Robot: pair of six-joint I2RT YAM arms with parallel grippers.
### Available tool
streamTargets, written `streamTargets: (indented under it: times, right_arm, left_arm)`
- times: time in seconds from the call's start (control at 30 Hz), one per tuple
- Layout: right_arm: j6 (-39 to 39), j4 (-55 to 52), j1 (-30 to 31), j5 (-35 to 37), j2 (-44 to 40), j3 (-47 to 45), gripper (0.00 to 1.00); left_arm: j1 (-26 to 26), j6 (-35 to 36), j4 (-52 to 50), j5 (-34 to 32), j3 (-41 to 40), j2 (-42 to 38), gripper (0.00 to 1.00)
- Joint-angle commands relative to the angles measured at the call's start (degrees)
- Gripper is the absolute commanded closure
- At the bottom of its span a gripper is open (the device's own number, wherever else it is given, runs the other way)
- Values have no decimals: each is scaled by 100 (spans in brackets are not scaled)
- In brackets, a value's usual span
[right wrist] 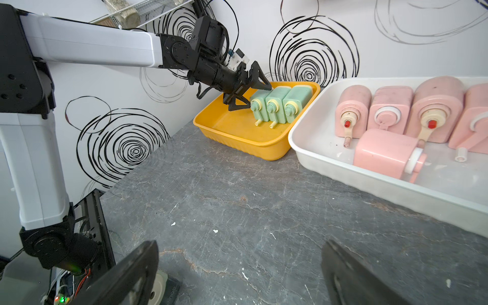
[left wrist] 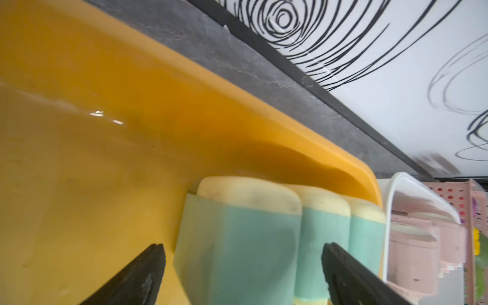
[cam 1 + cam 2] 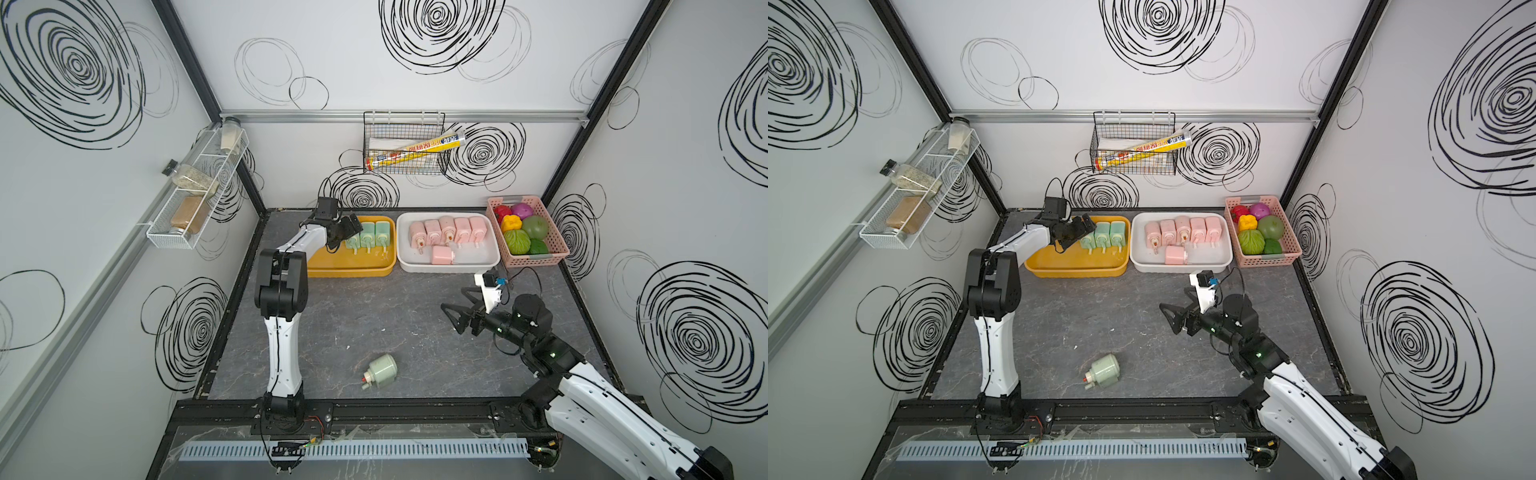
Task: Place the pencil sharpeners by color into the storage box
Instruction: Place the pencil sharpener in the storage box, then pick up the pencil sharpener from the center of the board.
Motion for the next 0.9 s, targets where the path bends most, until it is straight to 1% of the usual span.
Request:
streamTargets:
  times: [0.0, 0.13, 0.23, 0.37, 0.47, 0.53, 0.6, 0.73, 0.83, 0.87]
  right_arm:
    - [-87, -99, 63, -308, 160, 235, 0]
    - [-93, -91, 168, -318, 339, 319, 0]
    - [-88, -55, 328, -352, 450, 364, 0]
    - [-106, 112, 700, -39, 501, 285, 0]
    - [-37, 195, 950, 331, 557, 229, 0]
    - [-1, 217, 1051, 369, 613, 203, 0]
    - [30, 194, 1171, 363, 684, 174, 0]
    - [26, 20, 1507, 399, 821, 148, 0]
    - [10, -85, 1771, 390, 876, 87, 0]
    - [8, -105, 1848, 338, 902, 62, 0]
  left_arm:
    - [-120, 417, -2, -636, -128, -824, 1]
    - [-362, 644, -47, -1156, -518, -1464, 1]
    - [-619, 614, 116, -1342, -1120, -2091, 1]
    - [-1335, 510, 454, -1492, -2146, -3103, 1]
    - [-2022, 402, 508, -1985, -2749, -3716, 1]
    - [-2484, 291, 399, -2418, -3042, -4010, 1]
    - [-2880, 156, 227, -2640, -3299, -4216, 1]
    - [-3579, -226, -462, -3235, -3752, -4519, 1]
    - [-3827, -580, -1053, -3459, -4139, -4804, 1]
    - [-3870, -664, -1222, -3426, -4288, -4919, 1]
